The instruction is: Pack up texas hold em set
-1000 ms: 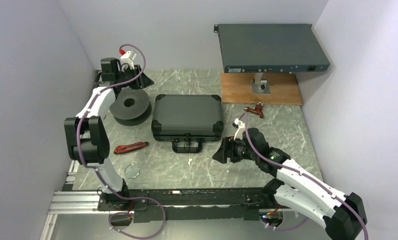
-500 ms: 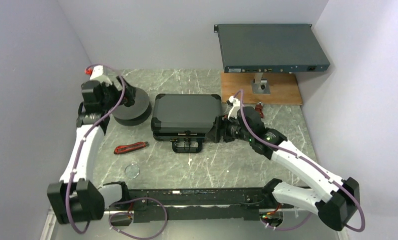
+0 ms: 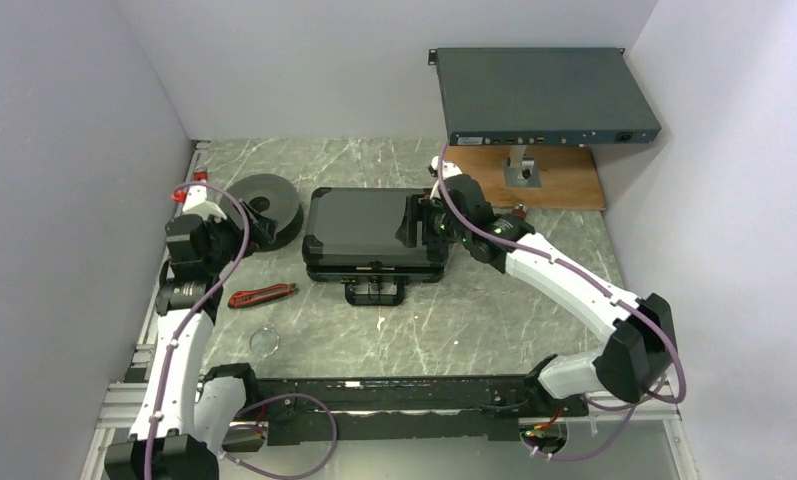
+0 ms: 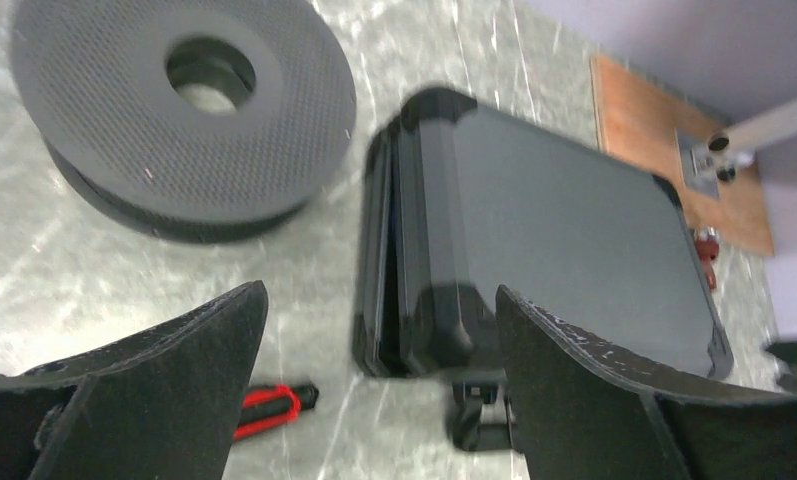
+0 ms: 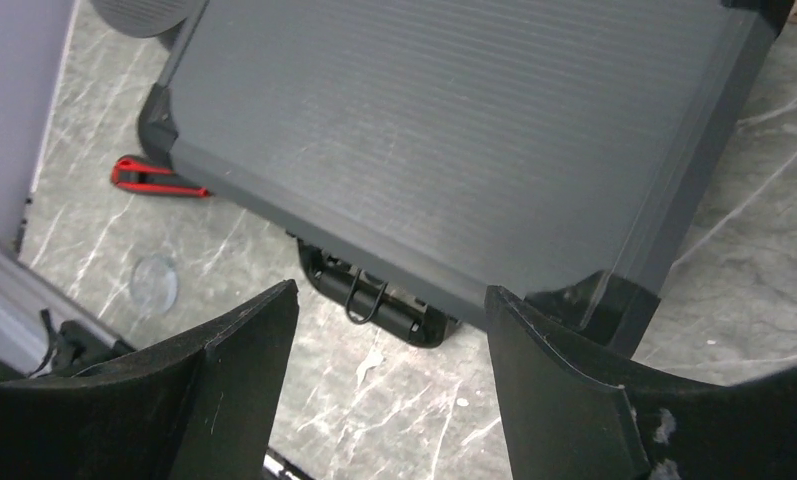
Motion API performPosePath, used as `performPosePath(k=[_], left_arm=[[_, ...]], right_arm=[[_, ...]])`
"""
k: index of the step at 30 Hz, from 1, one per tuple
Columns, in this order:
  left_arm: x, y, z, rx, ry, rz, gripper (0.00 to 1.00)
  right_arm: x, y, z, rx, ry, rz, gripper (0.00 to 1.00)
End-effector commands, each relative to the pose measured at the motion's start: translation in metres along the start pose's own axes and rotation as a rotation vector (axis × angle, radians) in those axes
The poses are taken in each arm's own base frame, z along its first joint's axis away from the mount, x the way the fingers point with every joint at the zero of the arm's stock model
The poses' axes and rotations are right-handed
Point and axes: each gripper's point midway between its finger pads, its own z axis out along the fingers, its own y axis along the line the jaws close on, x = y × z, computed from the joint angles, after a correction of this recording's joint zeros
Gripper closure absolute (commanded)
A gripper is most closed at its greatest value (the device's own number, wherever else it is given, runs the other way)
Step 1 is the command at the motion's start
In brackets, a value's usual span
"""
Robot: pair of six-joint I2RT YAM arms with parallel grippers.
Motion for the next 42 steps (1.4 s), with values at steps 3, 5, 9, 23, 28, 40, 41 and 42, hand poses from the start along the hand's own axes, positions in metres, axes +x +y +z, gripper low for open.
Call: performPosePath(k=[3,5,9,23,28,40,41,42], left_arm=[[0.030,-0.020,-0.027,0.139,0.066,0.050,0.13],[0.035,-0.020,-0.032,0.144,0.074,0.052,0.15],[0.048,-0.020,-0.040,0.162,0.107,0.060,0.19],[0.078,-0.029,-0.052,0.236,0.191,0.038,0.26],[0.084,-0.031,-0.049,0.243,0.216,0.038,0.27],[0.112,-0.048,-0.044,0.292,0.288,0.027,0.30],[0.115,-0.051,-0.044,0.299,0.298,0.028,0.30],[0.118,-0.053,-0.043,0.308,0.303,0.028,0.30]], right_arm=[[-0.028,0.001,0.014,0.042,-0.044,-0.051,0.29],[-0.029,0.006,0.022,0.021,-0.031,-0.055,0.29],[-0.026,0.011,0.037,-0.002,-0.005,-0.046,0.32],[0.108,-0.033,0.091,0.005,0.281,0.061,0.51],[0.155,-0.060,0.097,0.069,0.366,0.086,0.51],[0.147,-0.068,0.094,0.111,0.350,0.030,0.51],[0.147,-0.069,0.093,0.113,0.350,0.027,0.51],[0.147,-0.069,0.092,0.114,0.348,0.026,0.51]])
